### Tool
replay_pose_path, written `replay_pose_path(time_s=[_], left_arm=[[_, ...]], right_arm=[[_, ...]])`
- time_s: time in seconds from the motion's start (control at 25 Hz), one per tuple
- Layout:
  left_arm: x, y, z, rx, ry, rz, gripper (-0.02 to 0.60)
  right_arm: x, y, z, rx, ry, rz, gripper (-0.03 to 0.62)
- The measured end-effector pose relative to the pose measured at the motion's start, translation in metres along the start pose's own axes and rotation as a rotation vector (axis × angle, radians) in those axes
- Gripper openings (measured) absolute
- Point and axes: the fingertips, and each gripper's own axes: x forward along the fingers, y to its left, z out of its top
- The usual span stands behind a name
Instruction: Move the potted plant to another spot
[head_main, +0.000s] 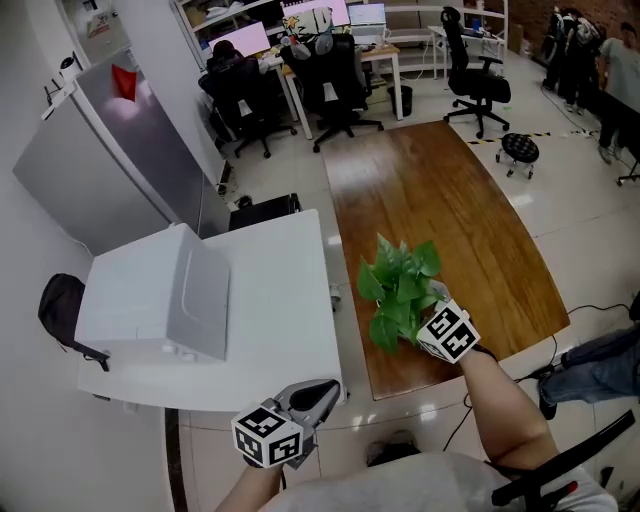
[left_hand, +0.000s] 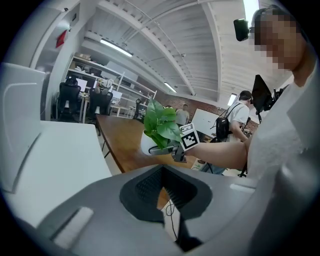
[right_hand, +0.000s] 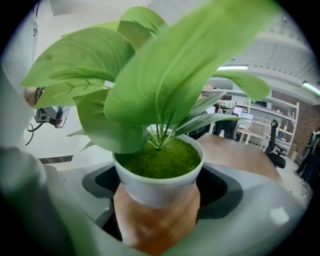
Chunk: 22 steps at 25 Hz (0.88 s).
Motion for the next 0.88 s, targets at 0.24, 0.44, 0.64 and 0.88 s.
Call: replay_pose_path(time_s=[0.24,0.44,0.64,0.88], left_arm=[[0.044,-0.024,0.01,0.036,0.021,-0.07,-0.008],[0.077,-0.047,0.015,0.069,0.06,-0.131,-0.008],[0.102,-0.063,0.022,0.093,0.083,-0.17,-0.008],[0.127,-0.072,0.034,0.133,0.075,-0.201,-0.008]], right_arm=[[-0.05,-0.048,-0.038,0.058,0.027,-0.102,0.469],[-0.092,-0.08,-0.069,0.102,0.049,-0.174,0.469],[-0.122,-0.098,-0.092,0.126,0.064,-0.222,0.469],[-0.142,-0.116,-0.134,0.192,0.096,-0.271,0.469]])
